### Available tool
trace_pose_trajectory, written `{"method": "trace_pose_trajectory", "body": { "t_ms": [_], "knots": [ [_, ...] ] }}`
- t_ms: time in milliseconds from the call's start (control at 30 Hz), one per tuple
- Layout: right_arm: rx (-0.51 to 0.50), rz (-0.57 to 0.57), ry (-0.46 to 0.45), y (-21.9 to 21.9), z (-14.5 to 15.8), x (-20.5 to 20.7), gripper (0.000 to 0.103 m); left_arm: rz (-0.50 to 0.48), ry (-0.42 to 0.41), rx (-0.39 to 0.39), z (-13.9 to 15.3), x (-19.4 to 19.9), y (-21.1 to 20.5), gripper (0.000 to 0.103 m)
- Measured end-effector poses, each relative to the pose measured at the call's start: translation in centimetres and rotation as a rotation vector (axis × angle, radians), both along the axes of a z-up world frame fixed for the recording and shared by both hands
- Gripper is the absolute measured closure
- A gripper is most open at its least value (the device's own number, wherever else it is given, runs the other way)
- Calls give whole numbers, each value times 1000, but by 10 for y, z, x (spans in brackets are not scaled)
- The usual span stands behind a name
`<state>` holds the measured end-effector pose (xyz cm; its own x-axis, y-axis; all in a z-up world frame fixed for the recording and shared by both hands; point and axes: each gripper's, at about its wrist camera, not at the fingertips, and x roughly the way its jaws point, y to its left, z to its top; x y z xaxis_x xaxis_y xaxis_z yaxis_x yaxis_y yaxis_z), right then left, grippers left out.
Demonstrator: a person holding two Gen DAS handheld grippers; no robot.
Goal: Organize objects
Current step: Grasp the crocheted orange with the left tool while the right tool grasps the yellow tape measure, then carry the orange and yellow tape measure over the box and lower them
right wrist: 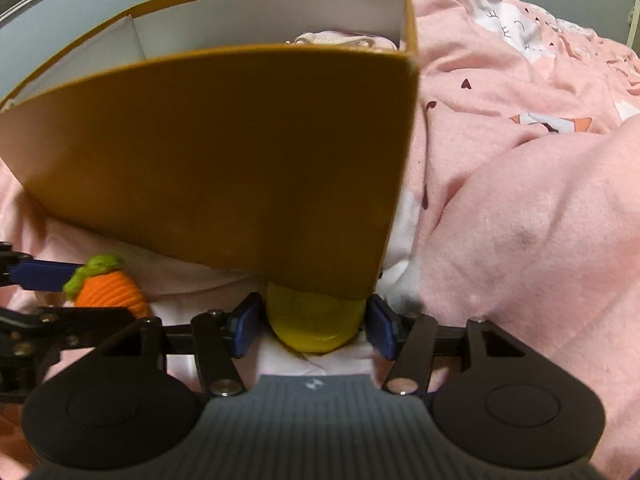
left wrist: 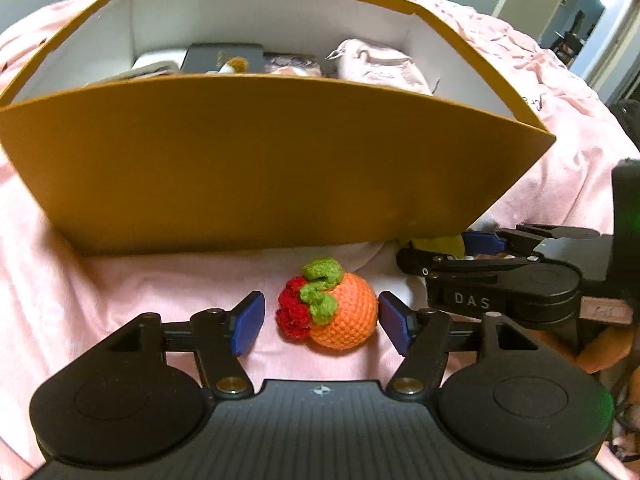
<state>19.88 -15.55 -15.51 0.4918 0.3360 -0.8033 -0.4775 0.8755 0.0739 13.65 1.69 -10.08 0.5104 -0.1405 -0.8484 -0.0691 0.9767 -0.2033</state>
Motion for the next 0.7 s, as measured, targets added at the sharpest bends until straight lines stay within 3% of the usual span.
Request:
{"method": "trace_pose_trajectory", "body": {
  "t_ms": [200,400,567,700],
  "knots": [
    [-10,1,14,-2,4,-7,46,40,33,-58,2,-5,10,27],
    [-12,5,38,-8,13,-27,46,43,59,-120,-1,-3,15,43],
    [-4,22,100,-12,13,-40,46,49,71,-134,-12,2,17,44],
    [-19,21,97,-11,18,-45,46,40,68,-133,-16,2,17,45]
  ]
}}
